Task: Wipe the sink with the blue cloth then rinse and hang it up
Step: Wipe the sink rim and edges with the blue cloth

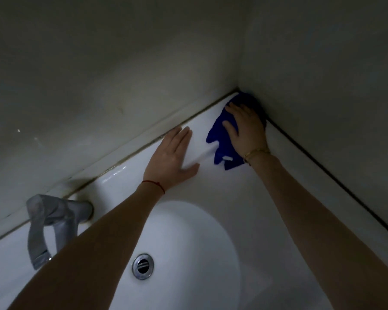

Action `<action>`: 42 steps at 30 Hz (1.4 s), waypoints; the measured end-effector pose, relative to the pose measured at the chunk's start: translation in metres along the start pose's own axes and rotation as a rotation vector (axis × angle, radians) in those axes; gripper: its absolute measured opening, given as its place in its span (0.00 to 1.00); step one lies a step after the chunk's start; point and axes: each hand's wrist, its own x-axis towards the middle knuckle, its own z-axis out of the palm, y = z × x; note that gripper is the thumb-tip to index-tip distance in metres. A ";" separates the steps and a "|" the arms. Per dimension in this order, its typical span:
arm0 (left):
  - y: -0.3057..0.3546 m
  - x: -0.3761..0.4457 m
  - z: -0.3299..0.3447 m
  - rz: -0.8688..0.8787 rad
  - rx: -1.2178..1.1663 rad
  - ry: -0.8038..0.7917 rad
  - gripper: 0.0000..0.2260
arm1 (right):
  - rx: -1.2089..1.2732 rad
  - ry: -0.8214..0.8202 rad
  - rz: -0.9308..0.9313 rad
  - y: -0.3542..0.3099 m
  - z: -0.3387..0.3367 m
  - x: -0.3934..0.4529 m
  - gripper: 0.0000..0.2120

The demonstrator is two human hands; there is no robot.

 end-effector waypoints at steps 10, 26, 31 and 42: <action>0.000 0.001 -0.003 -0.025 -0.017 -0.019 0.37 | -0.127 0.043 0.001 -0.001 0.004 0.020 0.27; 0.004 0.003 -0.006 -0.002 -0.059 0.031 0.35 | -0.214 -0.108 -0.309 -0.004 0.011 0.000 0.26; 0.003 0.001 -0.007 -0.034 -0.041 -0.025 0.37 | -0.207 -0.123 -0.131 0.021 -0.016 0.029 0.29; 0.002 0.002 -0.005 -0.004 -0.049 0.025 0.36 | -0.400 -0.026 -0.060 0.043 -0.028 -0.064 0.32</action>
